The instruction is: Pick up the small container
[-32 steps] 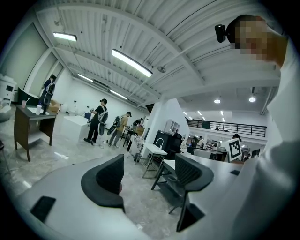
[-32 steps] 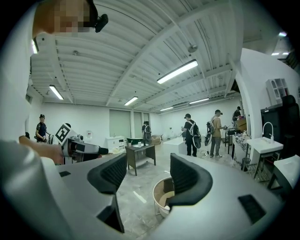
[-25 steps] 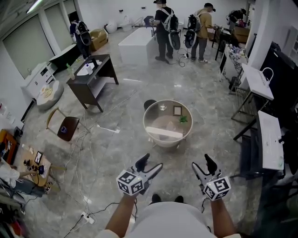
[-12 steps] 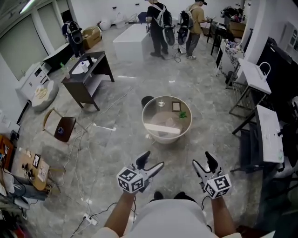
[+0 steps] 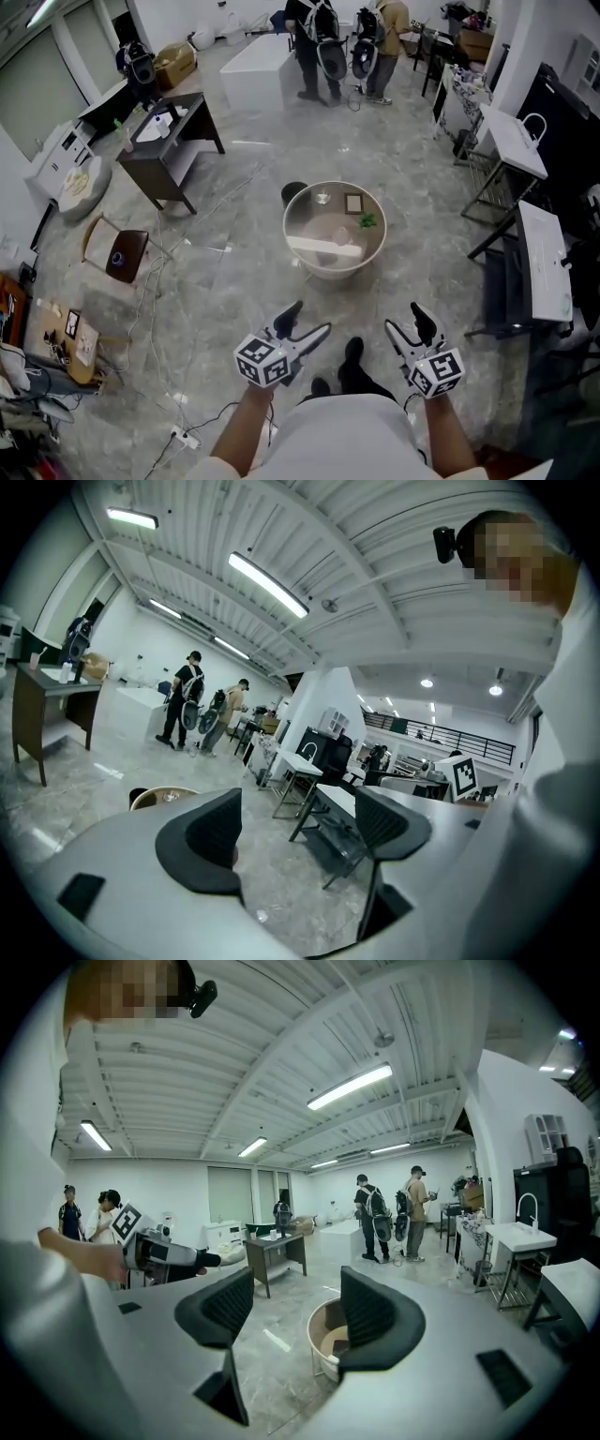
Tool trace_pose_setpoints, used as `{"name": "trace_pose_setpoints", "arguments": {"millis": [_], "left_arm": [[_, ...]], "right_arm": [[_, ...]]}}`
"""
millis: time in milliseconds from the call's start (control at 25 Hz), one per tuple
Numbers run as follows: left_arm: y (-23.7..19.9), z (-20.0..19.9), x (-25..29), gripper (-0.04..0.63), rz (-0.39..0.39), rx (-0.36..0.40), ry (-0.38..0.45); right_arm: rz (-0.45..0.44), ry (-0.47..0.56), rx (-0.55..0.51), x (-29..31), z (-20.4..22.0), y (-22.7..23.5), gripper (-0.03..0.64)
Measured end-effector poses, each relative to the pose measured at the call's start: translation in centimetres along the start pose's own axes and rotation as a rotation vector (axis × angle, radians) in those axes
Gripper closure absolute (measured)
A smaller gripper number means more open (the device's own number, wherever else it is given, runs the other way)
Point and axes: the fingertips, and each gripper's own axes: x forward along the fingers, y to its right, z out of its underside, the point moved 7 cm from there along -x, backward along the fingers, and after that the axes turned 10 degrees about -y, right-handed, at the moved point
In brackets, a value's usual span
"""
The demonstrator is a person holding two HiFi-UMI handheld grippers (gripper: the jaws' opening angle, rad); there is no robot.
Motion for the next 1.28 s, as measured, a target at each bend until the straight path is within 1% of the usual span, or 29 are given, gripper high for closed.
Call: {"name": "trace_pose_setpoints", "arguments": {"millis": [240, 600, 840, 1040, 1280], "left_arm": [[-2.1, -0.9, 2.5, 0.213, -0.034, -0.023, 0.000], [-6.0, -3.5, 9.0, 0.210, -0.063, -0.030, -0.028], [-7.6, -5.0, 13.4, 0.209, -0.068, -0.045, -0.044], [-8.4, -6.1, 16.9, 0.207, -0.091, -0.044, -0.066], [-9.5, -7.4, 19.5, 0.206, -0.131, -0.058, -0.066]], "right_arm": [[-0.022, -0.012, 0.010, 3.0, -0.4, 3.4, 0.314], [-0.060, -0.042, 0.015, 9.1, -1.6, 9.8, 0.314], [-0.095, -0.072, 0.023, 12.5, -2.1, 14.3, 0.314], [-0.135, -0.099, 0.024, 14.9, -1.7, 17.5, 0.314], [-0.175, -0.104, 0.023, 17.3, -2.2, 20.8, 0.314]]}}
